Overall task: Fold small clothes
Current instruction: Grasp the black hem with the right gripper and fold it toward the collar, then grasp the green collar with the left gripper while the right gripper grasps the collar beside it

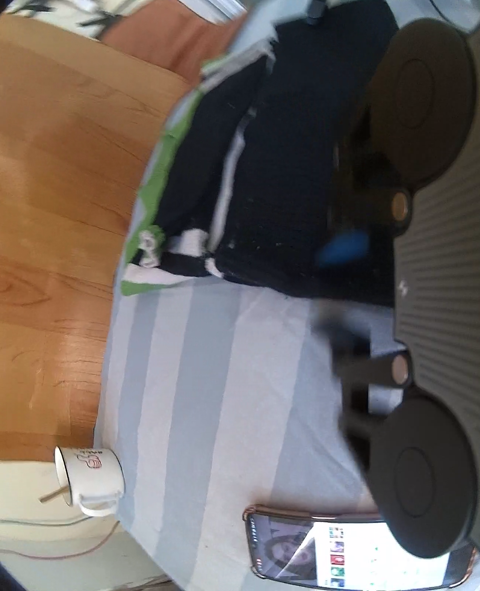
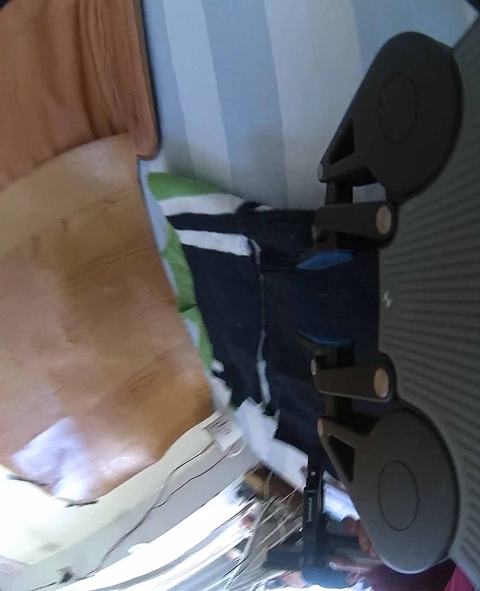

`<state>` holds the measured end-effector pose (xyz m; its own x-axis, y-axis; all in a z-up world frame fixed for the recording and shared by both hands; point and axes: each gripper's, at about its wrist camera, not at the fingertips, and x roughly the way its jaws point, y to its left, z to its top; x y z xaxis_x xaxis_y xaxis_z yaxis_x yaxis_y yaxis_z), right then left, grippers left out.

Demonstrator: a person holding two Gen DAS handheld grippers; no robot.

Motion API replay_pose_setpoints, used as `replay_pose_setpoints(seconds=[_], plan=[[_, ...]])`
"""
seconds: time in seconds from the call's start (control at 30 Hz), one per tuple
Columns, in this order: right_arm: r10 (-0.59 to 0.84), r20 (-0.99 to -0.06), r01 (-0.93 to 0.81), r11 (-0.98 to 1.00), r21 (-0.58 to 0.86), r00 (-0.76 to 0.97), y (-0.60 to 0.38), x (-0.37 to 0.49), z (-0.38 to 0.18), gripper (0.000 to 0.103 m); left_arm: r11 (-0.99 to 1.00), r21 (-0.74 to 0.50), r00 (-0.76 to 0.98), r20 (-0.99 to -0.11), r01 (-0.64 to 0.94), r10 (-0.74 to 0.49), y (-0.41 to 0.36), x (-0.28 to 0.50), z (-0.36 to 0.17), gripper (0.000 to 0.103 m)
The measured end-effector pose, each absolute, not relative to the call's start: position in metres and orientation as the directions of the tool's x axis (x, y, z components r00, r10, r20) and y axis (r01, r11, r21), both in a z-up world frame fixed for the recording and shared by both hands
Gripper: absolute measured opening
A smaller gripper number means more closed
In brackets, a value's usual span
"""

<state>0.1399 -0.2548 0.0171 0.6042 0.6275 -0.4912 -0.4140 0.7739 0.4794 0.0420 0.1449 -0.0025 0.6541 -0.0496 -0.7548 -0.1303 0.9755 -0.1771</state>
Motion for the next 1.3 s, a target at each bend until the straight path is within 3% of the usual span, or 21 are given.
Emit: replay_pose_setpoints(seconds=[0.07,0.17,0.27,0.33,0.5,0.63,0.73,0.9,0.93,1.03,1.3], plan=[[0.61,-0.491,-0.4,0.786,0.471,0.621,-0.256,0.146,0.009,0.02,0.985,-0.129,0.667,-0.745,-0.114,-0.02,0.137,0.042,-0.003,0.018],[0.636,-0.51,-0.346,0.758,0.553,0.579,-0.272,0.153,0.01,0.016,0.991,-0.078,0.65,-0.759,-0.112,0.014,0.13,0.041,0.002,0.02],[0.613,-0.535,-0.387,0.787,0.481,0.581,-0.279,0.152,0.036,0.024,0.994,-0.069,0.671,-0.741,-0.084,0.005,0.137,0.039,0.023,0.022],[0.605,-0.526,-0.42,0.795,0.438,0.598,-0.281,0.159,0.057,0.03,0.996,-0.032,0.715,-0.698,-0.082,0.037,0.143,0.041,0.044,0.03],[0.601,-0.527,-0.454,0.799,0.394,0.601,-0.264,0.214,0.088,0.035,0.993,0.094,0.764,-0.635,-0.067,0.111,0.135,0.094,0.079,0.032],[0.595,-0.557,-0.396,0.803,0.445,0.58,-0.245,0.273,0.082,0.039,0.984,0.178,0.766,-0.631,-0.015,0.126,0.123,0.159,0.078,0.053],[0.587,-0.601,-0.37,0.809,0.456,0.542,-0.224,0.322,0.074,0.047,0.963,0.268,0.769,-0.616,0.0,0.171,0.12,0.215,0.066,0.062],[0.55,-0.655,-0.366,0.834,0.412,0.518,-0.194,0.382,0.059,0.059,0.989,0.142,0.69,-0.72,0.038,0.077,0.139,0.287,0.037,0.071],[0.57,-0.653,-0.371,0.821,0.433,0.499,-0.191,0.389,0.054,0.06,0.991,0.12,0.683,-0.729,0.055,0.051,0.139,0.293,0.032,0.076],[0.581,-0.661,-0.39,0.812,0.434,0.475,-0.182,0.404,0.041,0.065,0.984,0.123,0.68,-0.733,0.127,0.004,0.125,0.308,0.019,0.077],[0.635,-0.621,-0.417,0.772,0.481,0.46,-0.177,0.408,0.017,0.066,0.967,0.098,0.621,-0.78,0.236,-0.072,0.078,0.334,0.004,0.078]])
